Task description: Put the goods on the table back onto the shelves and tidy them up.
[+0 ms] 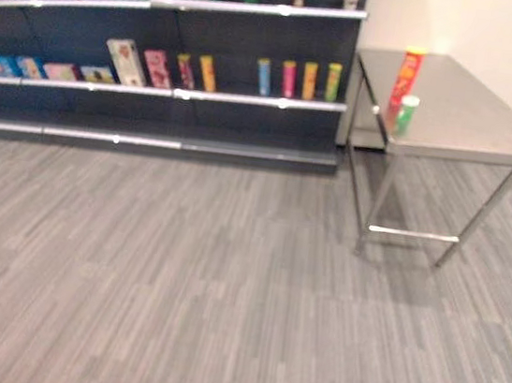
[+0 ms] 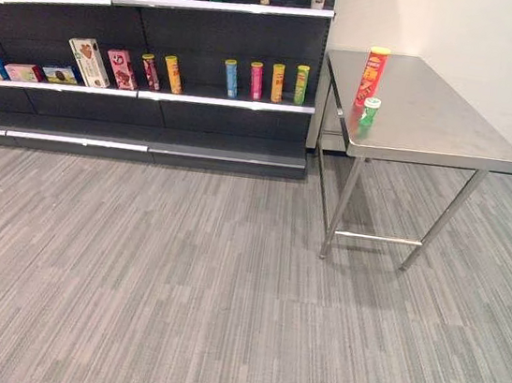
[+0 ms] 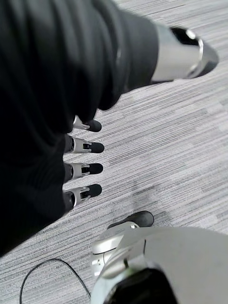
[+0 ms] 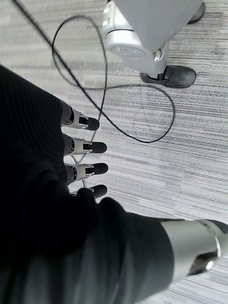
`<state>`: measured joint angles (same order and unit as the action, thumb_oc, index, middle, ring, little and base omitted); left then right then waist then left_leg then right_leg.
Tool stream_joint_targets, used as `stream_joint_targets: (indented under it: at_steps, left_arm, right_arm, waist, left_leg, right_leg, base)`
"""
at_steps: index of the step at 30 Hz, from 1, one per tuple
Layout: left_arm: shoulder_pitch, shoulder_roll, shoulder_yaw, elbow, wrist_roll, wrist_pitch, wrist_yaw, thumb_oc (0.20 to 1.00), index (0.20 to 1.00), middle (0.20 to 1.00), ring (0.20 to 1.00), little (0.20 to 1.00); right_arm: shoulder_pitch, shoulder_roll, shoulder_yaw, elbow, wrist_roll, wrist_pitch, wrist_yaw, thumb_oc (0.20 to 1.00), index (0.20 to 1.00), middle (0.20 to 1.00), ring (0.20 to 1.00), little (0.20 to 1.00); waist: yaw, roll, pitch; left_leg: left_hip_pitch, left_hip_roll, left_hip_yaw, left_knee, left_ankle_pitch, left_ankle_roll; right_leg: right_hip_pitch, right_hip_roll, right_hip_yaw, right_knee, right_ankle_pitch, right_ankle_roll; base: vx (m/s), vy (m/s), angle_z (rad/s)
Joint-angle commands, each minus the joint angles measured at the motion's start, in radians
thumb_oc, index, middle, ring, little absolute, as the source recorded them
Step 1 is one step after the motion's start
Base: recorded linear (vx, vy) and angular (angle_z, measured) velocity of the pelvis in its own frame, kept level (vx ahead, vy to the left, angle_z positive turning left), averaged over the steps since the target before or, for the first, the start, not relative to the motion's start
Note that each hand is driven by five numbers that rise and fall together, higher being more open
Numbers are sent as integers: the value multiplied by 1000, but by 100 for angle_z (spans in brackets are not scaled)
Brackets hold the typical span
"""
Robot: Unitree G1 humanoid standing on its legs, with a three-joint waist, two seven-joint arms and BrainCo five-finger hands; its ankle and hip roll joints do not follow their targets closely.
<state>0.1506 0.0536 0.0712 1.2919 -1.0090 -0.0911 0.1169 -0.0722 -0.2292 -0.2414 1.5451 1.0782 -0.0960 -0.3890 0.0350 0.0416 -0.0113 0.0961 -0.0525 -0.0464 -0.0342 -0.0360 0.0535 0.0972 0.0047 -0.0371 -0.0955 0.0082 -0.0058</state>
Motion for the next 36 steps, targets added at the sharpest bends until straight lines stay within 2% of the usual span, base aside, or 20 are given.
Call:
stream_joint_targets:
  at_steps: [1,4,11,19,24,36]
  left_arm:
    - [-34,-64,-28,19,-6,-15,-6,1000,1000,1000,1000,1000]
    - [-28,-54,-46,-1,30,-5,-22,1000,1000,1000,1000,1000]
    - [-67,-11,43,160,64,1,-78,1000,1000,1000,1000,1000]
    - [-79,3,43,156,83,-7,-92,1000,1000,1000,1000,1000]
    - [-112,15,48,169,97,-22,-65,1000,1000,1000,1000,1000]
    - [-185,7,54,154,6,-33,-26,1000,1000,1000,1000,1000]
  right_arm:
    - [-73,10,-7,82,-26,-18,-7,1000,1000,1000,1000,1000]
    - [-73,12,4,74,-31,-18,1,1000,1000,1000,1000,1000]
    - [-60,22,75,60,-102,-4,77,1000,1000,1000,1000,1000]
    - [-56,29,126,40,-156,0,118,1000,1000,1000,1000,1000]
    - [-52,41,153,23,-180,-3,125,1000,1000,1000,1000,1000]
    - [-71,72,197,24,-195,20,108,1000,1000,1000,1000,1000]
  waist:
    - [12,-30,-21]
    - [14,-31,-22]
    - [9,-41,-24]
    - [2,-45,-26]
    - [-10,-45,-25]
    - [-29,-57,-26]
  left_leg:
    - [-16,34,-149,-53,-6,-51]
    - [-20,32,-152,-53,-5,-51]
    - [-17,35,-146,-53,-7,-54]
    - [-14,37,-140,-53,-8,-54]
    - [-11,39,-133,-53,-11,-56]
    - [1,46,-100,-53,-21,-62]
  right_leg:
    - [3,-49,0,10,-24,60]
    - [1,-49,-2,9,-24,59]
    - [2,-49,-4,8,-23,57]
    - [3,-48,-2,8,-24,57]
    - [2,-46,4,8,-26,57]
    - [2,-39,34,11,-25,53]
  base:
    - [0,0,0]
    - [0,0,0]
    - [0,0,0]
    - [0,0,0]
    - [7,-2,0]
    - [1,-10,-3]
